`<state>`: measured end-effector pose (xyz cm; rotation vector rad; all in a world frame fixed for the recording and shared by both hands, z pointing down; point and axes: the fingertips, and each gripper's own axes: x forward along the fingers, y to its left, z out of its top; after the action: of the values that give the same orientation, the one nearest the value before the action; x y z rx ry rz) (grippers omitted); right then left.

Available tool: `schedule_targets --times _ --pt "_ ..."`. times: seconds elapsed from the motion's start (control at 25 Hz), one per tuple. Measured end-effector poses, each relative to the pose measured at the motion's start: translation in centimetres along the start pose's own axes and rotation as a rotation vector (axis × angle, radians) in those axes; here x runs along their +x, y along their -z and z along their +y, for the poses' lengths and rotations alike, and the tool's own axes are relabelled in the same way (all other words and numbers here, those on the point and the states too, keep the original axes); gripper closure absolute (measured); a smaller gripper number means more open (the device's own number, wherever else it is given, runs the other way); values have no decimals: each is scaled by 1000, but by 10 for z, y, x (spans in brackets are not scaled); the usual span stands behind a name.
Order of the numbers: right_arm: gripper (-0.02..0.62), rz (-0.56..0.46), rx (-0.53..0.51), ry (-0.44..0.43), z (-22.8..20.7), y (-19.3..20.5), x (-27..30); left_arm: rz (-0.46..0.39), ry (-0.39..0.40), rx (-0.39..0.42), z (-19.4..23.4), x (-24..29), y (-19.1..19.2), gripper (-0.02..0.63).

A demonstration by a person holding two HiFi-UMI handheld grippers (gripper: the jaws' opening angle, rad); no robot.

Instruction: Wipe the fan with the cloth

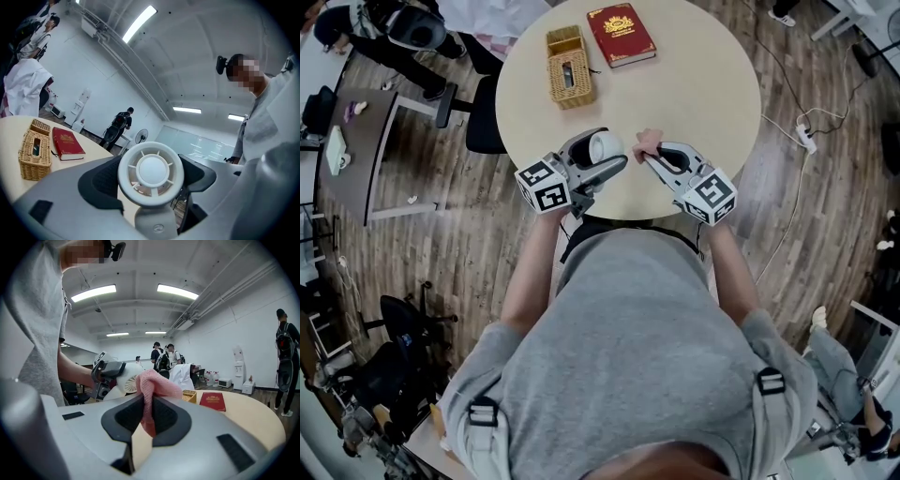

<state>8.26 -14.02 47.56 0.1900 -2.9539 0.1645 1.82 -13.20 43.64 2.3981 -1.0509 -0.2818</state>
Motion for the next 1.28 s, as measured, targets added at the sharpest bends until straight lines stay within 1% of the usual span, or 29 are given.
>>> schedule_targets --times 0.12,0.32,0.56,0.64,0.8,1.04,1.28 --pt "552 17 -12 -2 -1 4 1 33 -43 40 11 -5 7 227" --pt "552 35 -3 -5 -2 13 7 81 -109 99 26 -14 9 227" --pt "554 57 -6 -5 -3 21 15 130 -143 133 37 -20 16 227" --pt "554 61 -5 -3 -3 23 18 135 -148 132 40 -21 17 227" --pt "554 67 -4 18 -8 24 20 101 -149 107 44 -24 11 227" --pt "554 82 -9 56 -18 26 30 116 -151 107 57 -31 10 227" --pt "554 86 -2 89 -18 25 42 129 -142 98 68 -42 9 227"
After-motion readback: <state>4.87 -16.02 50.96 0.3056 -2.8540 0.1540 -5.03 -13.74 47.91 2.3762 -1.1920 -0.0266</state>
